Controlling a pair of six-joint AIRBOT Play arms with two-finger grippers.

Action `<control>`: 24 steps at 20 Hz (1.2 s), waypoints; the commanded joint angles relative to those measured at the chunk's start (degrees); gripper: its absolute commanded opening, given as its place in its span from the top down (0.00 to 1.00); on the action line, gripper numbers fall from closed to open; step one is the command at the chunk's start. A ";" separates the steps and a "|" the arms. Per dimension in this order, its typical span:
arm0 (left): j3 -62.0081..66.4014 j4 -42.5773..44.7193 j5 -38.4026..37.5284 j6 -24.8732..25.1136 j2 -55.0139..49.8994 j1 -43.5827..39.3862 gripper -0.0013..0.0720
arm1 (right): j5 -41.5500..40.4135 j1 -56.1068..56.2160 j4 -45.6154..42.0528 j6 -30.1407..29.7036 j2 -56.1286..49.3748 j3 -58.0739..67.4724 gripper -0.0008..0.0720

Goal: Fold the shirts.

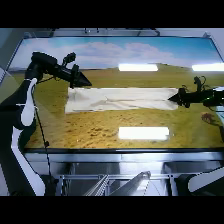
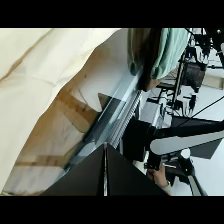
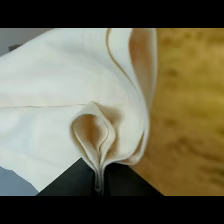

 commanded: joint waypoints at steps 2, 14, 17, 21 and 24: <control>-6.45 3.39 -11.08 0.00 -0.13 -9.16 0.98 | 6.27 1.16 1.16 -0.35 1.88 4.42 0.96; 3.63 20.74 -34.14 -12.98 -6.88 -33.18 0.99 | 29.70 -7.65 4.33 -0.63 13.66 10.95 0.96; 0.57 15.56 -34.34 -12.55 -6.91 -35.32 0.97 | 31.95 -7.82 13.75 -2.08 14.91 10.97 0.96; 3.78 2.32 -26.49 -5.09 -1.90 -31.17 0.96 | 32.44 -2.86 24.55 -2.03 16.85 10.97 0.96; 1.51 3.80 -17.31 -1.64 12.09 -22.40 0.96 | 28.94 8.41 22.86 -2.08 17.14 10.91 0.96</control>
